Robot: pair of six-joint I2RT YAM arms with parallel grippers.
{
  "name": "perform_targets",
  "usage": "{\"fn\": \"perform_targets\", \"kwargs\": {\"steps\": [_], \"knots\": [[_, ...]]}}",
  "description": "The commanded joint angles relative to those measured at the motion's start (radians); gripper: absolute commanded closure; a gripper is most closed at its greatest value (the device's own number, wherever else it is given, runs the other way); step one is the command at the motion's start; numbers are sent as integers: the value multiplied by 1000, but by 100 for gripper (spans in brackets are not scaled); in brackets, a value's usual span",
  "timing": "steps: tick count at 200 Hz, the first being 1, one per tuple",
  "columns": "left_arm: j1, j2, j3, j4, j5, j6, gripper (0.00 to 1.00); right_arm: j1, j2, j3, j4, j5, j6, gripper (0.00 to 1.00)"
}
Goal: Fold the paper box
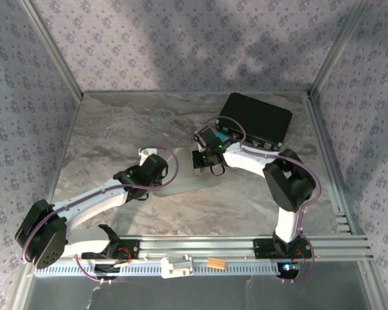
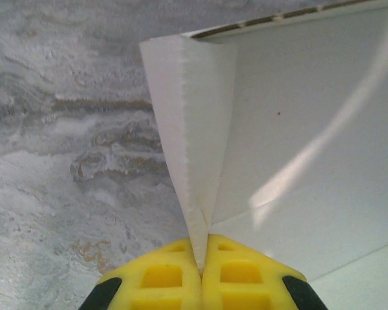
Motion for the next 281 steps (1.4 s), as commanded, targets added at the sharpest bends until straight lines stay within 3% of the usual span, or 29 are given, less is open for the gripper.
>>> {"fn": "perform_targets", "kwargs": {"steps": [1, 54, 109, 160, 281], "knots": [[-32, 19, -6, 176, 84, -7, 100, 14, 57, 8, 55, -201, -15, 100], [-35, 1, -48, 169, 50, -35, 100, -7, 86, -2, 23, -279, -32, 91], [-45, -33, -36, 140, 4, -29, 100, 1, 66, 0, -22, -246, -52, 82], [-58, -37, -23, 129, -15, -13, 100, -6, 103, 52, -48, -288, -83, 76], [-63, -47, -20, 122, -18, 5, 100, -44, 137, 101, -48, -429, -122, 72]]}}
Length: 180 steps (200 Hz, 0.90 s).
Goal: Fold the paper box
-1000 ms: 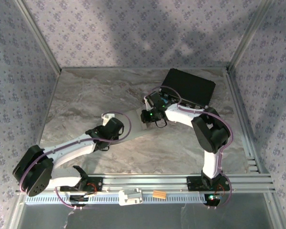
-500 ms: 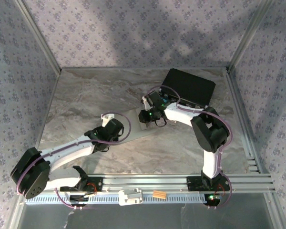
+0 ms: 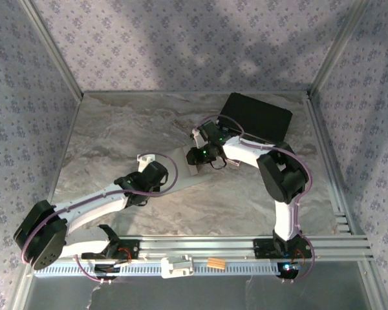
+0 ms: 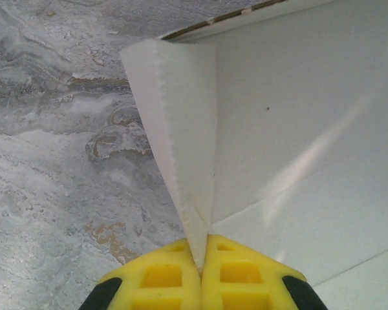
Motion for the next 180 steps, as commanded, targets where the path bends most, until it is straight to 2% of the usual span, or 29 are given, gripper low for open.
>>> {"fn": "perform_targets", "kwargs": {"steps": [1, 180], "knots": [[-28, -21, 43, 104, 52, 40, 100, 26, 44, 17, -36, -145, -30, 72], [-28, -19, 54, 98, 55, 53, 100, 35, 62, 59, -70, -135, -56, 68]]}}
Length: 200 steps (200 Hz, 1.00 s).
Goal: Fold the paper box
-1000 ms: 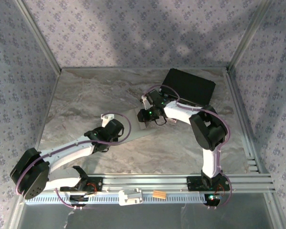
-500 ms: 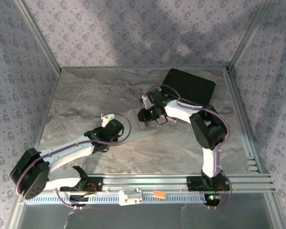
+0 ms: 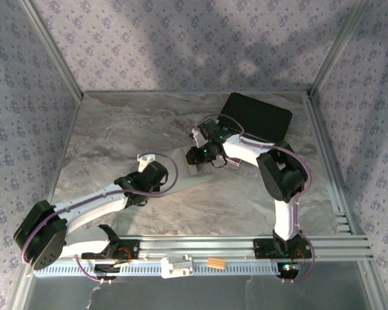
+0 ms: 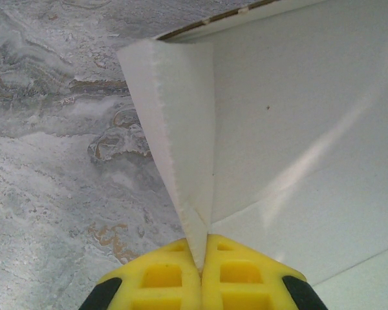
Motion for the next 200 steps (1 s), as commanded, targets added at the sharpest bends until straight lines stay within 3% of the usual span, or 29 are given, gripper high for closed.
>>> {"fn": "perform_targets", "kwargs": {"steps": [1, 63, 87, 136, 159, 200], "knots": [[-28, -17, 53, 98, 59, 42, 100, 46, 49, 30, -32, -95, -22, 68], [-29, -21, 55, 95, 57, 42, 100, 54, 60, 54, -56, -56, -26, 64], [-29, -23, 55, 95, 57, 42, 100, 56, 58, 60, -58, -46, -27, 73], [-28, -20, 57, 97, 60, 43, 100, 88, 94, 125, -150, 54, -37, 73], [-28, -16, 61, 93, 64, 44, 100, 132, 112, 171, -223, 194, -33, 74], [-32, -14, 75, 88, 59, 44, 100, 195, 155, 243, -368, 452, 88, 90]]}}
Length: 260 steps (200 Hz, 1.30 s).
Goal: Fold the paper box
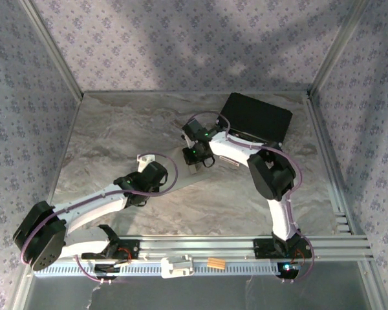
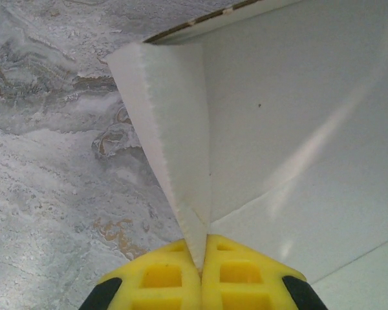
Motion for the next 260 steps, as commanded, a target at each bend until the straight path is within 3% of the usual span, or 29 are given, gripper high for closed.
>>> {"fn": "perform_targets", "kwargs": {"steps": [1, 12, 41, 68, 110, 136, 184, 200, 241, 260], "knots": [[-32, -6, 72, 109, 58, 38, 100, 85, 56, 27, -128, 129, 86, 91], [-33, -6, 72, 110, 58, 38, 100, 107, 56, 38, -174, 229, 125, 100], [-41, -5, 76, 117, 58, 36, 100, 159, 90, 121, -372, 454, 233, 100], [-46, -2, 79, 129, 56, 35, 100, 201, 99, 136, -415, 490, 278, 100], [-48, 6, 78, 120, 62, 25, 100, 155, 38, 42, -220, 277, 222, 100], [-54, 5, 76, 118, 60, 22, 100, 81, -29, -43, -32, 40, 181, 75], [-60, 1, 72, 114, 49, 23, 100, 30, -49, -91, 69, -135, 151, 63], [-59, 1, 73, 112, 49, 24, 100, 11, -52, -108, 87, -155, 153, 64], [-61, 5, 74, 113, 52, 24, 100, -15, -66, -108, 93, -175, 137, 89], [-61, 8, 78, 113, 52, 28, 100, -17, -68, -101, 87, -183, 126, 95]]}}
